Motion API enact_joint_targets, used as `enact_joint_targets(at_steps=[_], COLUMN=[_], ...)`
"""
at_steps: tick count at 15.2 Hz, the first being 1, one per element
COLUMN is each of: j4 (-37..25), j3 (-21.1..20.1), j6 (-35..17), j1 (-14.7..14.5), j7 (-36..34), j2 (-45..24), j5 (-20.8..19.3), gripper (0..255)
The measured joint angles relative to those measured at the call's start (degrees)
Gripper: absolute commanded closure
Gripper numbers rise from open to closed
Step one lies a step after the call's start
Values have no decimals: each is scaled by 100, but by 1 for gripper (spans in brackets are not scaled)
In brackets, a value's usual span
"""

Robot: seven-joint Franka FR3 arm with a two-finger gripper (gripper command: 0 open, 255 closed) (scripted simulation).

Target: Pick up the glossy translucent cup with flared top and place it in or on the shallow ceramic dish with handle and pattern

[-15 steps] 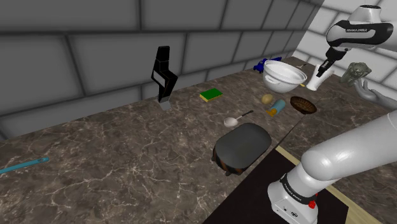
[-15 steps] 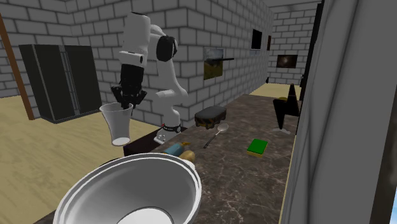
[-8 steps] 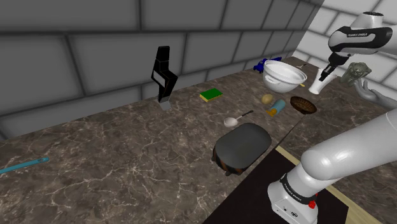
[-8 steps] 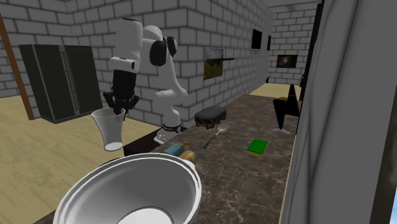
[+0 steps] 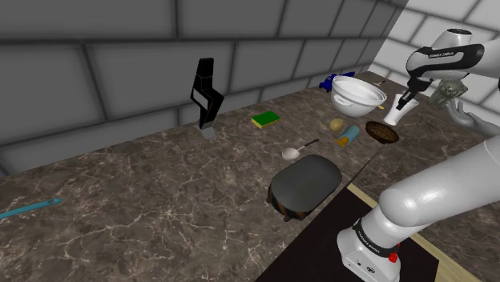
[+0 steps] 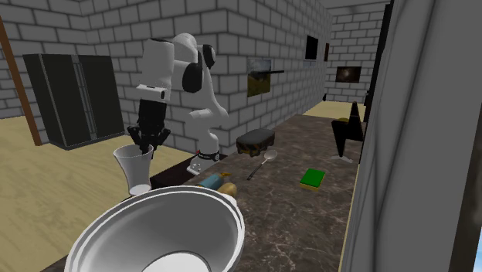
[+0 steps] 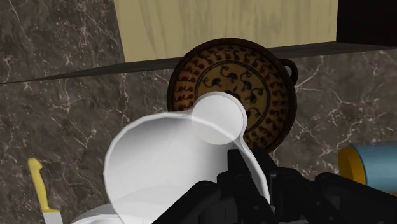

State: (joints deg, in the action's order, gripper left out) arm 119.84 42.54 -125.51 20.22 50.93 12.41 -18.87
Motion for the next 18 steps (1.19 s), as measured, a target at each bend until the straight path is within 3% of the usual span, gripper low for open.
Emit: enact_joint_targets(at_steps=[9,15,16,18], j4=[488,523,524,524], j3=[138,148,148,148], j6=[-699,-751,-752,-753], j1=[3,4,4,4], j7=[-18,-18,-19,-19], j2=[-248,-263,-263,-262], j5=[57,60,60,60], gripper=[255,255,0,0])
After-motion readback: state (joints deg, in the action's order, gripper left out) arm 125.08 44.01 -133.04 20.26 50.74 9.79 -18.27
